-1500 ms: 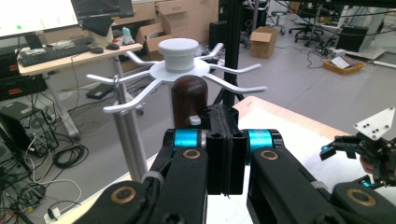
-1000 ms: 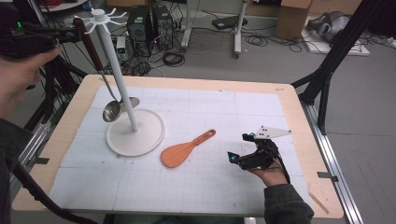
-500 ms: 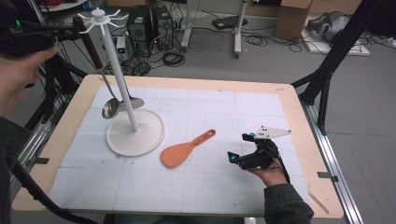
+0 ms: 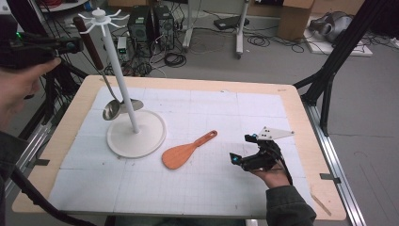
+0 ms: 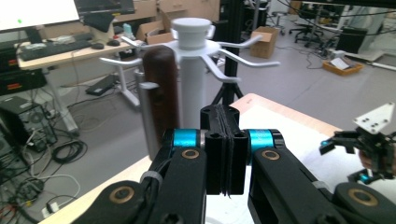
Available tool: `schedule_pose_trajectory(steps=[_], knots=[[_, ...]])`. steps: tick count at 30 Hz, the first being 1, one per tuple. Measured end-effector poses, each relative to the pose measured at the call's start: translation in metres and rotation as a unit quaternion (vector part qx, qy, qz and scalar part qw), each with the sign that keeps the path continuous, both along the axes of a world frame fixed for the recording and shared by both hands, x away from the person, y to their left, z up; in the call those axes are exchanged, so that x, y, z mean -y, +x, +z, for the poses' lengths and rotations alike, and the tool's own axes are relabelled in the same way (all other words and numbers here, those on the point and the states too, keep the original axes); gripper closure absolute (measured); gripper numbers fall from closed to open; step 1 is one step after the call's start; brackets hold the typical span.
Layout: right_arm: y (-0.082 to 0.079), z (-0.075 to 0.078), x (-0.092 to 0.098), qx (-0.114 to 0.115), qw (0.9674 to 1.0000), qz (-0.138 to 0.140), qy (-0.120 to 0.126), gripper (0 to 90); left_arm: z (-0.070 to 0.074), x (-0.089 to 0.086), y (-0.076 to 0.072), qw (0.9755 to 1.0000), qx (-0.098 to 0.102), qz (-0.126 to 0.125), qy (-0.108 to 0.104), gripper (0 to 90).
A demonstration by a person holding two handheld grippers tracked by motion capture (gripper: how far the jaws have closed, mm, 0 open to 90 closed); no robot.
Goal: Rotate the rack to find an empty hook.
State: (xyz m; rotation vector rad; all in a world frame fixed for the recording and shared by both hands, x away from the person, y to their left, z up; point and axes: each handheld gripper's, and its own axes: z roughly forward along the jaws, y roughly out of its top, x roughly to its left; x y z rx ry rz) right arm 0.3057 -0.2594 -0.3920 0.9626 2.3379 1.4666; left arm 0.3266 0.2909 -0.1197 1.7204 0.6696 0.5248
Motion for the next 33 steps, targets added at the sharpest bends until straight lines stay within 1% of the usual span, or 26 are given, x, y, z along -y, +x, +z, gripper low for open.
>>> schedule_pose_trajectory(steps=[4,8,9,11,15,16,24,28,31,33], knots=[[0.000,0.000,-0.001,-0.001,1.0000,0.000,-0.001,0.4,0.002,0.007,-0.004,0.9999,0.006,-0.013,0.000,88.7],[0.000,0.000,-0.001,0.002,1.0000,0.001,-0.004,0.4,0.007,0.013,-0.005,0.9998,0.011,-0.018,0.000,88.8],[0.000,0.000,-0.001,0.001,1.0000,0.002,-0.004,0.4,0.008,0.015,-0.005,0.9998,0.013,-0.017,0.002,88.7],[0.000,-0.001,-0.002,0.001,1.0000,0.002,-0.005,0.4,0.011,0.017,-0.004,0.9998,0.015,-0.013,-0.001,88.8],[0.000,0.000,-0.002,0.000,1.0000,0.002,-0.004,0.3,0.014,0.019,-0.002,0.9998,0.018,-0.003,-0.001,88.8],[0.000,0.000,-0.001,0.000,1.0000,0.003,-0.003,0.4,0.014,0.019,-0.001,0.9998,0.019,-0.002,-0.004,88.9],[0.001,0.000,0.000,0.003,1.0000,0.004,-0.002,0.4,0.013,0.017,0.002,0.9998,0.017,0.006,-0.002,88.9],[0.001,0.000,0.000,-0.002,1.0000,0.002,0.001,0.3,0.012,0.015,0.003,0.9999,0.013,0.006,0.000,88.9],[0.002,0.000,0.000,-0.001,1.0000,0.000,0.005,0.4,0.010,0.014,0.002,0.9999,0.013,0.001,-0.002,87.7],[0.002,0.000,0.000,-0.004,1.0000,0.000,0.006,0.4,0.008,0.014,0.000,0.9999,0.012,-0.004,0.003,85.9]])
